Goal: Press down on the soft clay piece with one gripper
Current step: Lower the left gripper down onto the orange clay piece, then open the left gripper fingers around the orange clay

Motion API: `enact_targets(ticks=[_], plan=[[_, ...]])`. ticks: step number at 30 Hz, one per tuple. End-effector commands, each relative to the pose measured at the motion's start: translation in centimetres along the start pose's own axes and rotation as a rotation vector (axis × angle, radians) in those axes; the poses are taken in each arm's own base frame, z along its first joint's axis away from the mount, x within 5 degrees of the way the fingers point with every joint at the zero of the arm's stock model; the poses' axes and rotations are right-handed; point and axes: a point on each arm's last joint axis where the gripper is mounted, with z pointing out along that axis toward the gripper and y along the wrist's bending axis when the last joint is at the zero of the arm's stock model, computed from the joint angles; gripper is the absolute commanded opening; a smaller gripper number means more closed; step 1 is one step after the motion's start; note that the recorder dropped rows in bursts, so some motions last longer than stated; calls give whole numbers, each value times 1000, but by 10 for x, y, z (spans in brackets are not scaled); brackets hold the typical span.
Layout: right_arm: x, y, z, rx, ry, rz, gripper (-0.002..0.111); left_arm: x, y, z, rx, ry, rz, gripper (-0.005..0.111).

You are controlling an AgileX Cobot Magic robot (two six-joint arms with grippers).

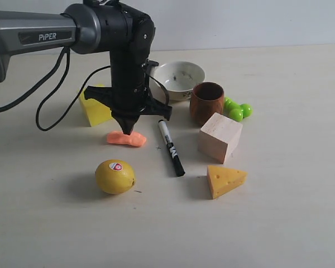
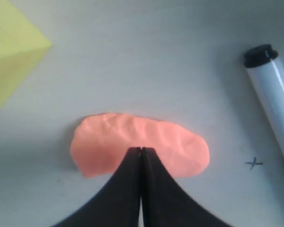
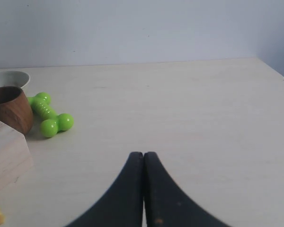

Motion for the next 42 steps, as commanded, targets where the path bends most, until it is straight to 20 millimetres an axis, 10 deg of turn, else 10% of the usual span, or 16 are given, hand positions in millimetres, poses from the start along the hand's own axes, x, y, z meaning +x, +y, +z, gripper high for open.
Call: enact_targets(ticks=[1, 42], plan=[[0, 0, 0, 0, -15, -8, 0, -2, 1, 5, -33, -4, 27, 0], [0, 0, 0, 0, -15, -8, 0, 10, -6, 48, 2, 138, 23, 0]])
